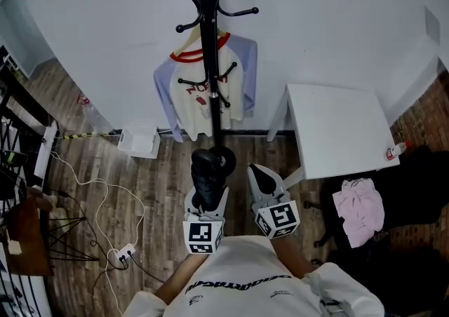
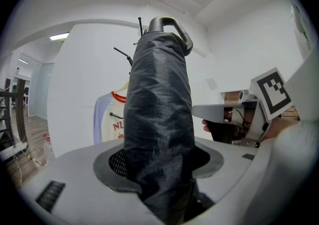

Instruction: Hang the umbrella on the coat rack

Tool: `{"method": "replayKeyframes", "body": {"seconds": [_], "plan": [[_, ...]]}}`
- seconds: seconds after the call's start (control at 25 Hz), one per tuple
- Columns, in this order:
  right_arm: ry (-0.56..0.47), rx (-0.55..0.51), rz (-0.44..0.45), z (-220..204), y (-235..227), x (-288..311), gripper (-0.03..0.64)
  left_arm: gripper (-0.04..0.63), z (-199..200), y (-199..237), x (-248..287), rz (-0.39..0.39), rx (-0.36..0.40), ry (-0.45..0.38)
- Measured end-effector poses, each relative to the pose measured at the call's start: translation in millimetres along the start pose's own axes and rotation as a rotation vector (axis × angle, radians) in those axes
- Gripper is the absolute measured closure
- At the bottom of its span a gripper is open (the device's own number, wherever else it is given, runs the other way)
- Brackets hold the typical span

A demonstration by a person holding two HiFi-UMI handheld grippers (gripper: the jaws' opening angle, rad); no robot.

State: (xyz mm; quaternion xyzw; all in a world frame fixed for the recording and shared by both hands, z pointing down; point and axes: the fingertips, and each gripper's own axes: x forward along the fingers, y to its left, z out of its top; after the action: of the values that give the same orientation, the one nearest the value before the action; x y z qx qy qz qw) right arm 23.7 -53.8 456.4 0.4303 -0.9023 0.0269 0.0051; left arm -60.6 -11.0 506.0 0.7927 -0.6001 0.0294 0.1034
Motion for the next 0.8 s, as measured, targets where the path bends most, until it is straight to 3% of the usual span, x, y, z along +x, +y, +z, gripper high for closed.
{"method": "replayKeyframes", "body": {"seconds": [0.4, 0.8], "plan": [[0.01, 0.001, 0.011, -2, -10, 31, 0.618, 0.341, -2, 20, 26, 0.012, -0.011, 0.025], [-0.009, 0.016, 0.035, 12, -47, 80, 0.618, 0.341, 30, 42, 82, 0.046, -0.006, 0.007]]}}
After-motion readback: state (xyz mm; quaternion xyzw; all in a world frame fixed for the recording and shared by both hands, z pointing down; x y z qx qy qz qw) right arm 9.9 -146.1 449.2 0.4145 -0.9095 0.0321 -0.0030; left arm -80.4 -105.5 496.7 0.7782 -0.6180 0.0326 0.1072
